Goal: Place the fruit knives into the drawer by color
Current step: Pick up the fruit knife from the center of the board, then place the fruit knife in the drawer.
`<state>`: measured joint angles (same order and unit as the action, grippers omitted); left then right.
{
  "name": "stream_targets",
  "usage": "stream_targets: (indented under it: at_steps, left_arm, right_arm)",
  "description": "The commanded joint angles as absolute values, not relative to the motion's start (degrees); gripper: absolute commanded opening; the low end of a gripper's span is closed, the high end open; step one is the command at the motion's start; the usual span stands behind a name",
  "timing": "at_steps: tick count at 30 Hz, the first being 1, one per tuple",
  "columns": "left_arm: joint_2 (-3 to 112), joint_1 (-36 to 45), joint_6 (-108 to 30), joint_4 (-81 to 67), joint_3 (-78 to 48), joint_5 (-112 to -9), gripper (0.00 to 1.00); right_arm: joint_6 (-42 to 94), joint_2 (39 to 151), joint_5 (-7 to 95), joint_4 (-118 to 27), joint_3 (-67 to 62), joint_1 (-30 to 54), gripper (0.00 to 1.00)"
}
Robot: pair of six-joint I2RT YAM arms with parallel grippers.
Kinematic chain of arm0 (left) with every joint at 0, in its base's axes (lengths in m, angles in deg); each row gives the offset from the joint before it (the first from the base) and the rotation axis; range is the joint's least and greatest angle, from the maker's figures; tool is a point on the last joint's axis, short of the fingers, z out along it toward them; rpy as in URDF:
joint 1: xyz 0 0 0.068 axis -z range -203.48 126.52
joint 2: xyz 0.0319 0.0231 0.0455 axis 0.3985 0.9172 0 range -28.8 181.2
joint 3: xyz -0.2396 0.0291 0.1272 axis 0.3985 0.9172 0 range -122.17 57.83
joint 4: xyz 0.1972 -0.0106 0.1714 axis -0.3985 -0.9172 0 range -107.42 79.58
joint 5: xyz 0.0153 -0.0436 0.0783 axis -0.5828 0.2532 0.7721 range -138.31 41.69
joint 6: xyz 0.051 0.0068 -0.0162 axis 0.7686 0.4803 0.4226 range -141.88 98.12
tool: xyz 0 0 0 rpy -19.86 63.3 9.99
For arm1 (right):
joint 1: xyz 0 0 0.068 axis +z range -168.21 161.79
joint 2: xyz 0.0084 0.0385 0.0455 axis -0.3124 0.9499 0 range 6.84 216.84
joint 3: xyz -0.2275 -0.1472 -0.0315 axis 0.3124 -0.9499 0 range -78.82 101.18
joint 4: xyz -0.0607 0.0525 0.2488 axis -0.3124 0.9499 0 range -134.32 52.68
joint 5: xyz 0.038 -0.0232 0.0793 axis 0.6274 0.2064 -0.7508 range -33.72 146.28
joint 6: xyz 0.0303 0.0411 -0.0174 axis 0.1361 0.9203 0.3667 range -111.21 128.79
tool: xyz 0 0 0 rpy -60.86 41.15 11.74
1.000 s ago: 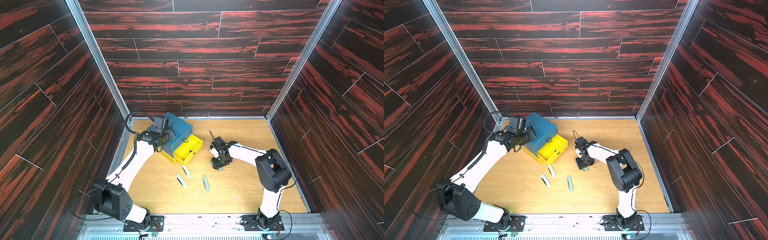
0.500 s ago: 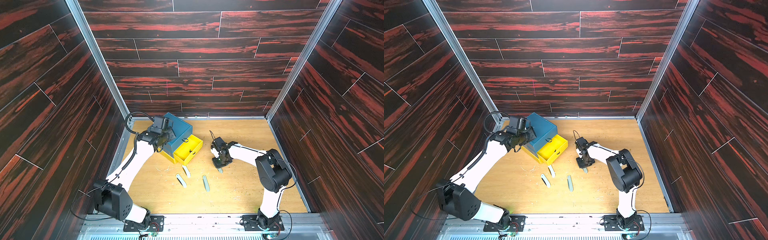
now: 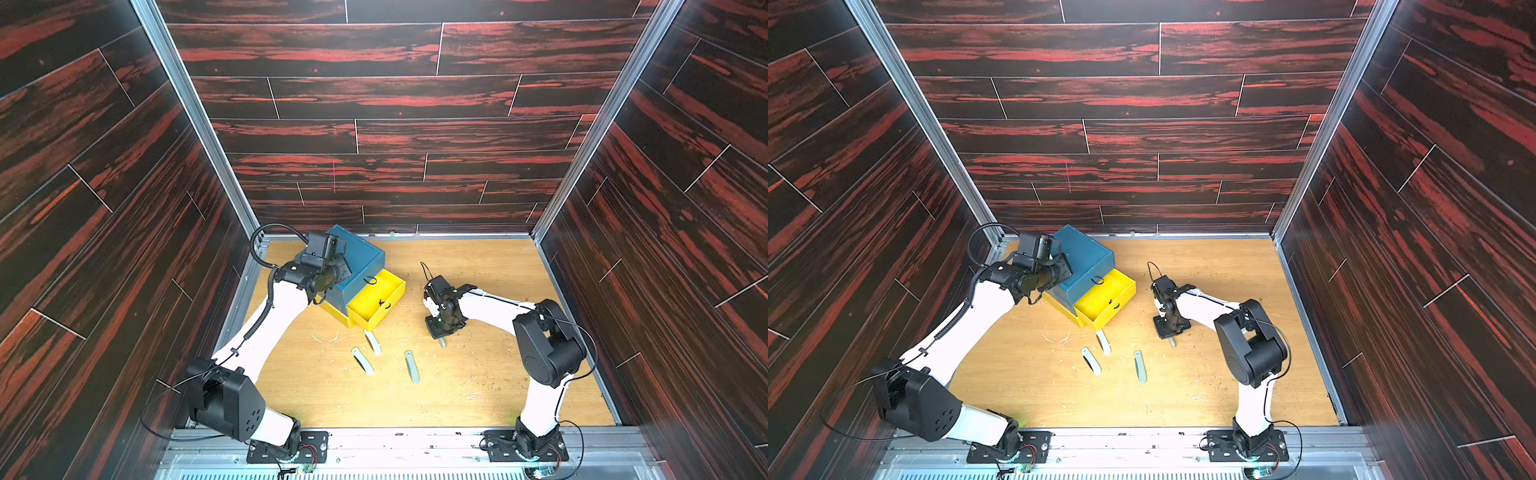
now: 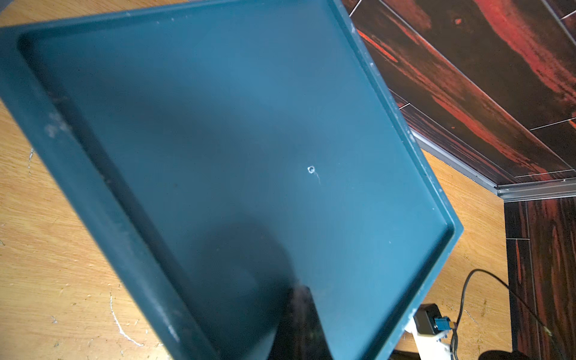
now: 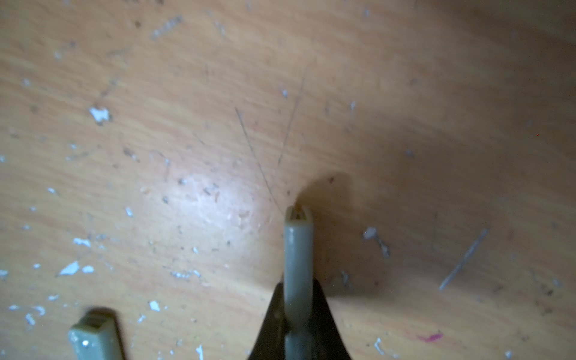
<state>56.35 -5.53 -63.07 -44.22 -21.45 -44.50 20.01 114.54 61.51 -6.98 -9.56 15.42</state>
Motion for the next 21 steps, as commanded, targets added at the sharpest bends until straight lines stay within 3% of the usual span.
stream_targets:
  at_steps: [1,11,21]
  left_arm:
    - [55.9,-5.8,-63.1,-47.7,-20.7,-44.5,0.00]
    - [55.3,-5.9,-63.3,-47.0,-19.9,-44.4,0.00]
    - [55.6,-5.9,-63.7,-46.4,-19.8,-45.1,0.00]
  right_arm:
    - [21.3,111.9,62.1,-3.1,-8.1,15.7,0.08]
    - [23.8,108.6,61.7,6.6,6.4,15.7,0.08]
    - [39.7,108.5,55.3,6.3,20.9,19.7,0.08]
